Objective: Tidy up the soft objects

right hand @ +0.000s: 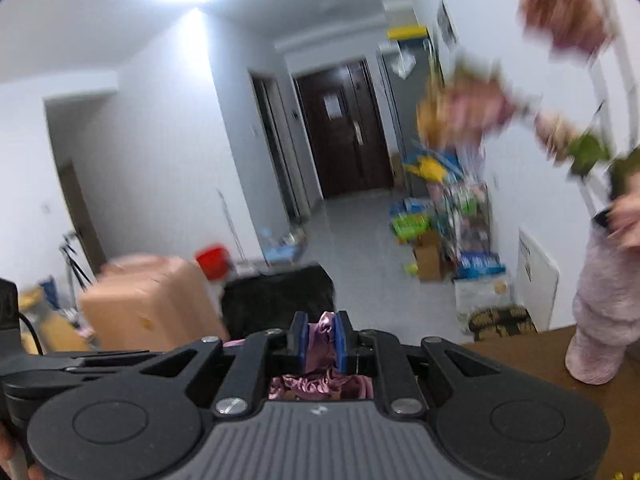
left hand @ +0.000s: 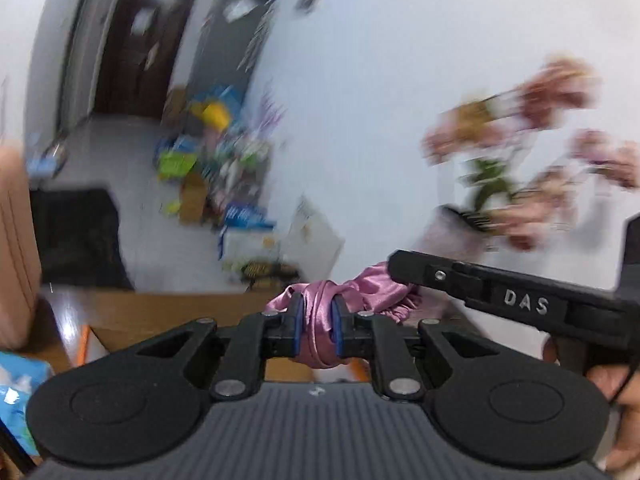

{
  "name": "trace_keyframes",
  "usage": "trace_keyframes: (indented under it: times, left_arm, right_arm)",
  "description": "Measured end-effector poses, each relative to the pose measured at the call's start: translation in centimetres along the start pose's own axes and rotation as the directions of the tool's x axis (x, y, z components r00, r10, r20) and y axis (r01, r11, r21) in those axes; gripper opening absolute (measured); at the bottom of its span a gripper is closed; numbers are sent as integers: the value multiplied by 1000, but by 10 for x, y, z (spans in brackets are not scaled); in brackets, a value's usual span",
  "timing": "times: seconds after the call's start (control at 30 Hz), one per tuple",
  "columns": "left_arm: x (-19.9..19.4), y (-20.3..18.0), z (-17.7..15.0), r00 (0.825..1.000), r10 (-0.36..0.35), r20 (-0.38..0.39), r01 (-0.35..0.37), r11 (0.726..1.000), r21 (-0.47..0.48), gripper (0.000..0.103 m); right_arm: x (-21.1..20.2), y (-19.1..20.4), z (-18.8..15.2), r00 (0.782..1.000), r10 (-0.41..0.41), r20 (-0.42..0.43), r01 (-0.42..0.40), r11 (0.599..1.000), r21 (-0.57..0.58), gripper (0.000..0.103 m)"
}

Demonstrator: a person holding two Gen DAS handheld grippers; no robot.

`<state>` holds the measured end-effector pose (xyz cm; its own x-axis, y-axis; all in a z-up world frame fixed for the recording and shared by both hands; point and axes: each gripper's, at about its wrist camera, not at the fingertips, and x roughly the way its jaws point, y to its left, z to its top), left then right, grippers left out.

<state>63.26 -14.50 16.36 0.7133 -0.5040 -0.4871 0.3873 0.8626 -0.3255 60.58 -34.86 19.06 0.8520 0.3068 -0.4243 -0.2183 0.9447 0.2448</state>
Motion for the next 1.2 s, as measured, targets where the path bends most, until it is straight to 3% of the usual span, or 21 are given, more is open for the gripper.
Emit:
trace_keyframes:
  times: [0.13, 0.27, 0.4, 0.47, 0.53, 0.63, 0.77, 0.83, 0.97, 1.03, 1.1, 1.2]
  left_arm:
    - [92, 36, -21, 987, 69, -142, -76, 996, -48, 14]
    - [142, 57, -43, 965, 121, -234, -134, 990, -40, 14]
    - [149, 67, -61, 948, 179, -263, -175, 984, 39, 18]
    - [141, 69, -65, 944, 224, -242, -217, 975, 56, 35]
    - [132, 72, -62, 949, 221, -225, -216, 975, 46, 37]
    - [109, 66, -51, 953, 245, -178, -235, 969, 79, 55]
    - [67, 47, -31, 953, 283, -109, -267, 954, 138, 65]
    - [44, 39, -24, 950, 304, -69, -290, 944, 156, 75]
    - [-8, 30, -17, 922, 388, 11, -384, 907, 171, 84]
    - [-33, 26, -18, 905, 420, 73, -426, 890, 162, 97]
    - [-63, 21, -25, 878, 450, 162, -473, 868, 151, 100]
    - [-94, 9, -33, 860, 458, 226, -497, 853, 163, 103]
  right_arm:
    - [96, -31, -23, 989, -35, -141, 40, 999, 29, 12]
    - [156, -54, -56, 970, -42, -240, 62, 995, 73, 11]
    - [187, -60, -82, 944, -33, -329, 71, 992, 103, 13]
    - [194, -57, -87, 937, -43, -347, 80, 993, 92, 20]
    - [192, -53, -88, 938, -42, -344, 78, 993, 93, 32]
    - [175, -54, -84, 945, -32, -326, 71, 991, 110, 40]
    - [131, -42, -63, 957, -47, -286, 66, 996, 56, 43]
    - [102, -34, -50, 966, -69, -249, 77, 997, 22, 53]
    - [40, -17, -37, 975, -158, -159, 151, 987, -55, 68]
    - [9, -5, -36, 969, -230, -93, 218, 969, -117, 90]
    - [-22, 7, -41, 959, -282, 21, 281, 943, -177, 98]
    - [-57, 23, -47, 946, -299, 126, 320, 923, -212, 99]
